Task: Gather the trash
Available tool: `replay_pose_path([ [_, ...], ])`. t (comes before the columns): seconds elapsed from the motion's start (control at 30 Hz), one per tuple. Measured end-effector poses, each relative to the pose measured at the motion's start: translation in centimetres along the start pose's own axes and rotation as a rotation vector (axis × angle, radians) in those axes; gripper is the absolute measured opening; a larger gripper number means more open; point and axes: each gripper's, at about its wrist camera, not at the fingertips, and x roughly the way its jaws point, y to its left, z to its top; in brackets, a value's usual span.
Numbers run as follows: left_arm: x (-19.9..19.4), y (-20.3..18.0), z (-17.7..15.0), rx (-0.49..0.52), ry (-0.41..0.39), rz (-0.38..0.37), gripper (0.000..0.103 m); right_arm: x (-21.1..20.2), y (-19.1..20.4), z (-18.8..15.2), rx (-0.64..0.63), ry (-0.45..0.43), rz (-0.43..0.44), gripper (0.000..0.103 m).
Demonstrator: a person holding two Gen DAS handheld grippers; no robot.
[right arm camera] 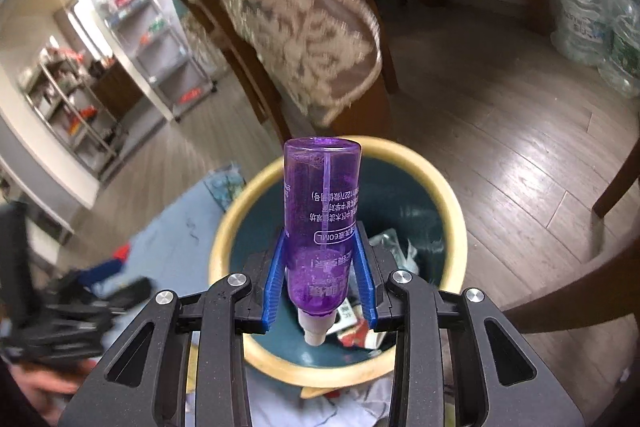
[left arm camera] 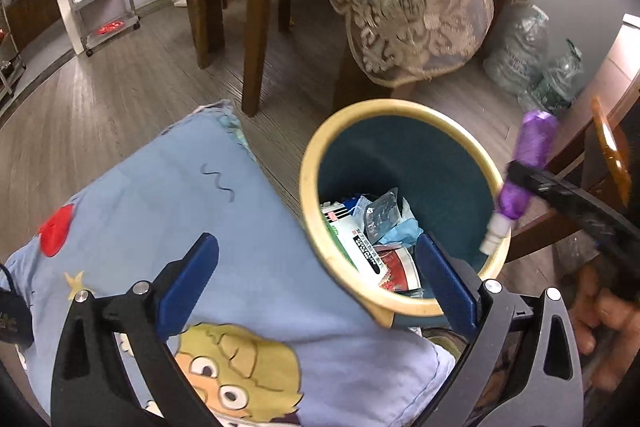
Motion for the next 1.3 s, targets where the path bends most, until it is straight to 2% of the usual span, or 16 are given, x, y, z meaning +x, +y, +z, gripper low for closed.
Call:
replay_pose_path([
  [0.27,-2.9,2.2,-1.2,-0.035,-0.044,0.002,0.097,3.5,1.0,-1.4,-0.070,0.094,-0.081,0.034],
  [0.37,-3.7,2.4,-1.3,-0.038,-0.057,-0.001,0.097,3.2,1.4,-1.7,-0.081,0.093,-0.079,0.041],
  [0.43,-4.1,2.4,-1.5,-0.041,-0.063,-0.007,0.097,2.4,1.7,-1.7,-0.099,0.075,-0.072,0.055],
  [0.67,-4.9,1.8,-1.9,-0.030,-0.078,-0.018,0.097,-1.5,2.3,-1.5,-0.112,0.009,-0.030,0.072],
  [0.83,-5.8,0.9,-2.2,-0.016,-0.098,-0.026,0.097,-5.8,3.0,-2.3,-0.163,-0.051,-0.018,0.092],
  [1.03,-7.7,-0.4,-3.4,0.000,-0.139,-0.003,0.097,-9.9,3.2,-3.6,-0.193,-0.089,-0.020,0.098],
  [1.3,-10.0,-0.7,-6.0,-0.069,-0.198,0.004,0.097,-13.4,3.2,-5.7,-0.243,-0.111,-0.010,0.098],
])
